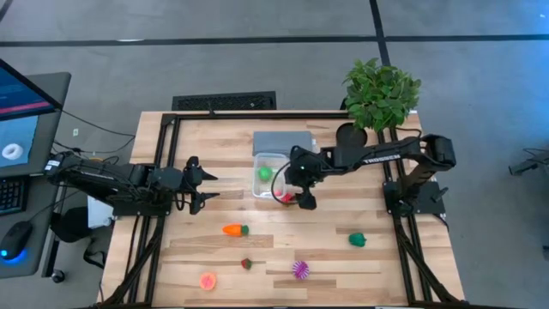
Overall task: Pick and placing Produce into tupperware
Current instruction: Put the top red strawberry into the transparent bin
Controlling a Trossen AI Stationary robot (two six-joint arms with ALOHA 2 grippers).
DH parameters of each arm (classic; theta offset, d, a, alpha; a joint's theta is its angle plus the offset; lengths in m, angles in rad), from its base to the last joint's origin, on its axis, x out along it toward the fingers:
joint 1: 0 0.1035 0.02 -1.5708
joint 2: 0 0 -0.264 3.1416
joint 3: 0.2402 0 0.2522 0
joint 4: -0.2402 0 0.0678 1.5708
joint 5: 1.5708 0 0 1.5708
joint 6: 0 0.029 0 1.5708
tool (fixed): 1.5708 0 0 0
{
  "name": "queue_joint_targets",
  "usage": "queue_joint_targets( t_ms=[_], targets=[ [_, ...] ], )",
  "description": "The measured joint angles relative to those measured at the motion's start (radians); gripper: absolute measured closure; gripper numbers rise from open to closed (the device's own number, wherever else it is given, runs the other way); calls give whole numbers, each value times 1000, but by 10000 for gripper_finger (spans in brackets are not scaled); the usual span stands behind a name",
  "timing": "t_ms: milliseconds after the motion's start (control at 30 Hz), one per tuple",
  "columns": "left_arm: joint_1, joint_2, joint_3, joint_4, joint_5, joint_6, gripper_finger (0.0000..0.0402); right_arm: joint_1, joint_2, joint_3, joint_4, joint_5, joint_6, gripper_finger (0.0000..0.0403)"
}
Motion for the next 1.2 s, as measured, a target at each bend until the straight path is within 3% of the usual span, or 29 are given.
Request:
queue_joint_targets(
  t_ms=[467, 733, 1200],
  targets=[
    [0, 0, 0, 0, 0, 2, 148, 50, -70, -191, 144, 104, 173, 72],
    [1, 0, 0, 0, 0, 3, 148, 27, -70, -307, 325, 107, 257, 72],
    [1, 0, 0, -1, -5, -2, 148, 10, -70, -392, 454, 107, 306, 55]
  ],
)
